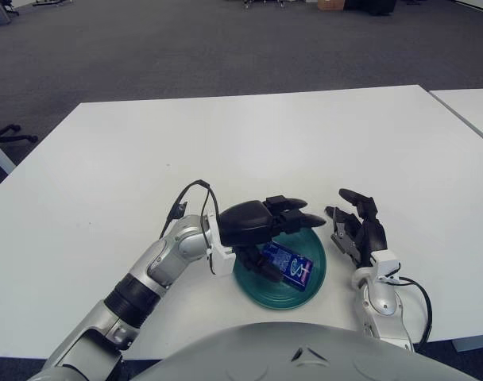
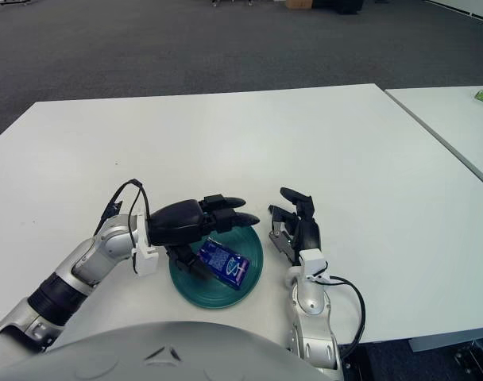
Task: Put the gum into the plate.
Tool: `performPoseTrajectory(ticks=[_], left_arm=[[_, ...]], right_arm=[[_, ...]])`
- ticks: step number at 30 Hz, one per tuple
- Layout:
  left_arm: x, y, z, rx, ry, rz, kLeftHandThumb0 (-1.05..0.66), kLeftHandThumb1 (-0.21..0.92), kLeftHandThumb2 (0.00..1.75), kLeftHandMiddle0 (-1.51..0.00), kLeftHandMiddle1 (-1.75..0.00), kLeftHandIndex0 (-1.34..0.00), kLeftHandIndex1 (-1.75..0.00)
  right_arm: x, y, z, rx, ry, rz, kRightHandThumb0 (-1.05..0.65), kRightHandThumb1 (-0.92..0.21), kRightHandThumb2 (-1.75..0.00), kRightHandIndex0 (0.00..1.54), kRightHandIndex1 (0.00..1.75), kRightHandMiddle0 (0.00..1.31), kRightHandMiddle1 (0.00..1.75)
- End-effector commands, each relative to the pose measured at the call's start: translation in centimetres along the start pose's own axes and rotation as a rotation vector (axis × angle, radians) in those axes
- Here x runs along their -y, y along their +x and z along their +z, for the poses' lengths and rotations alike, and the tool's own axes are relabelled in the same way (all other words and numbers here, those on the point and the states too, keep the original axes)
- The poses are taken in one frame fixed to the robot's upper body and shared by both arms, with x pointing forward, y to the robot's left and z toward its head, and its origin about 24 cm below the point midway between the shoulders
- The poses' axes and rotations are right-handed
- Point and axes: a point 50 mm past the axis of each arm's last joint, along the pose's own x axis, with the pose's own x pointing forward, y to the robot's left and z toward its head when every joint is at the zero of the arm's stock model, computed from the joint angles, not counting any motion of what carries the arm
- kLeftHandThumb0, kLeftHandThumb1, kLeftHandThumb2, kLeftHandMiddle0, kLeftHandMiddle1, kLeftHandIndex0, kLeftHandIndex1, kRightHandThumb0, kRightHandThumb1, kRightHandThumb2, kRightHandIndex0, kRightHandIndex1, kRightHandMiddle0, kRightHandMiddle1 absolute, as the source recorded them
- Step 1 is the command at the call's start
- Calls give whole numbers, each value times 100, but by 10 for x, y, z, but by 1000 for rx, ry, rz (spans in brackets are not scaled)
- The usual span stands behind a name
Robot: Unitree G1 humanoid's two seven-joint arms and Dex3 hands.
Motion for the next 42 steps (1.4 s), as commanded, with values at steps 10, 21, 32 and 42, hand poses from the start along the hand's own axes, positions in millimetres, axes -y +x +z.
performPoseTrajectory(ticks=[10,21,32,42], left_arm=[[-16,-12,-14,-118,-165,104,-105,92,27,0,0,0,0],[16,-36,-64,-373,-566,477,-105,92,36,0,0,0,0],[50,-66,-42,-512,-1194,1036,-94,92,59,-44,-8,-2,-77],[68,-81,-46,-620,-1200,1206,-83,92,68,-54,-58,-28,-110]], right_arm=[[1,-8,-20,-108,13,-13,-46,-91,-69,60,70,7,98],[-1,-11,-21,-116,24,-21,-43,-90,-70,59,81,11,98],[0,-13,-19,-131,13,-23,-43,-92,-70,56,83,11,100],[1,-14,-18,-143,-5,-22,-43,-92,-71,55,85,12,101]])
